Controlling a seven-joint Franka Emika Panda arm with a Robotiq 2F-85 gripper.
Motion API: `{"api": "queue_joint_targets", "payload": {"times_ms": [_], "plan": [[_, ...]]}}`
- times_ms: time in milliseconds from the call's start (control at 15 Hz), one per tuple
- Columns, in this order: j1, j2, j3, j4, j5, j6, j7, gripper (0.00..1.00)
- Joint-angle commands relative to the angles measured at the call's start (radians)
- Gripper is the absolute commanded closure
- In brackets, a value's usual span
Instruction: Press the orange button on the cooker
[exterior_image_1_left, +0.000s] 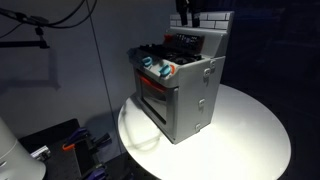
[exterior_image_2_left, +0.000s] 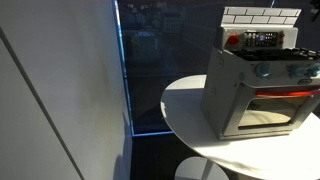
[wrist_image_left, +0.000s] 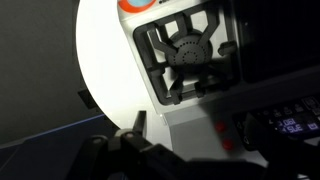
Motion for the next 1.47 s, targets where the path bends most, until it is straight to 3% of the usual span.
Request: {"api": "queue_joint_targets", "payload": {"times_ms": [0,600,1400], "plan": [[-0.005,0.043,0.004,0.041,-0.008,0.034,0.071,0.0],[0.003,0.138,-0.001,0.081,-0.01,0.074,0.154,0.0],[0.01,0.219,-0.01,0.151,0.0,0.104,0.172,0.0]]}}
